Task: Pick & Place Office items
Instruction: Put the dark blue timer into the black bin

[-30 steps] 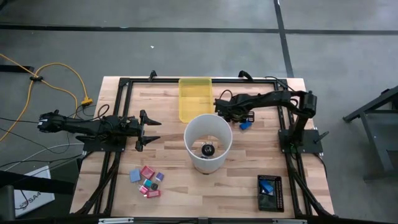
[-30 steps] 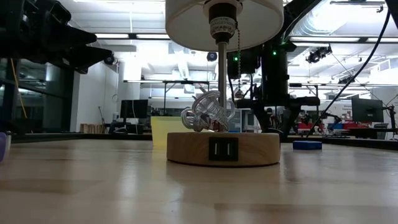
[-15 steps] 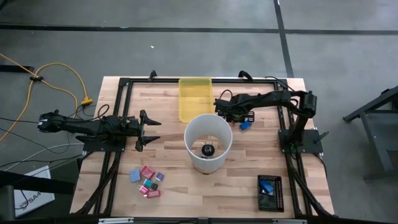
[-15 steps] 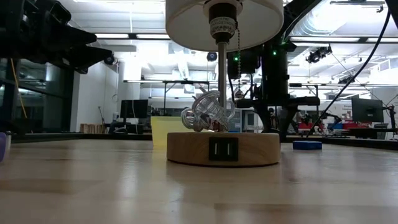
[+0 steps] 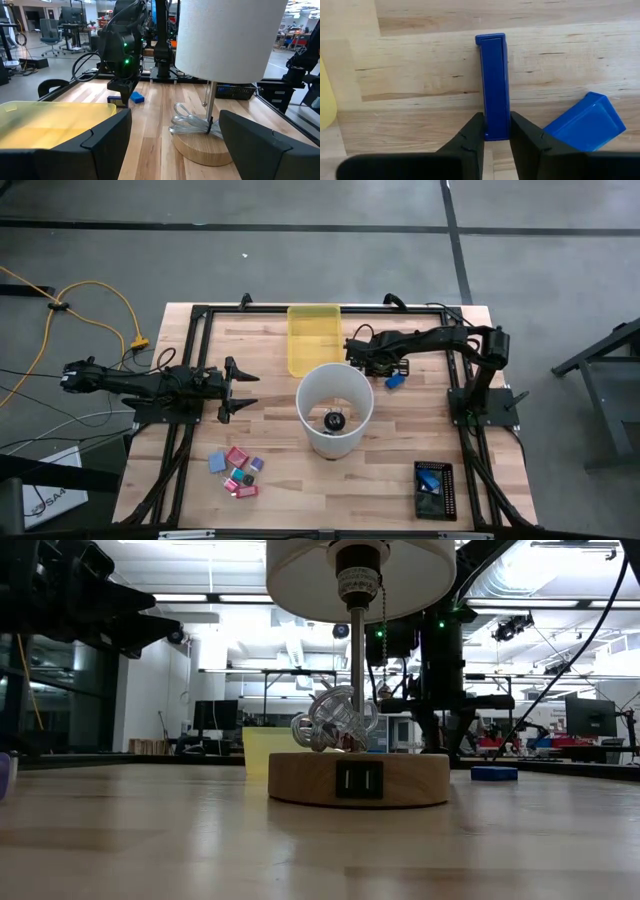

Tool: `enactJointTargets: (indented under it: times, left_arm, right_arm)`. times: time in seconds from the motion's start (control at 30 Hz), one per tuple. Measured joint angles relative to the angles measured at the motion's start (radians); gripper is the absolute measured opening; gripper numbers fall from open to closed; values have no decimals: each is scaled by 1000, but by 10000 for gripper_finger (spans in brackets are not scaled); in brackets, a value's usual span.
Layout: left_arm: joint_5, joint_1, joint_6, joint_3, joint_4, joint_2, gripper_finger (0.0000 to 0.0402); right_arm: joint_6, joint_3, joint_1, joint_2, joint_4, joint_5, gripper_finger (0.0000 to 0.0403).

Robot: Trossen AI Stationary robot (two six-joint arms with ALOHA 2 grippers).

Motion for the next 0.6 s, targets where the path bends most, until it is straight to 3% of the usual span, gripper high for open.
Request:
enactJointTargets:
  times: [0.6]
  left_arm:
    - [0, 0, 0, 0, 0, 0, 293]
  right_arm:
    - [-2, 0, 0, -12, 2, 32, 59]
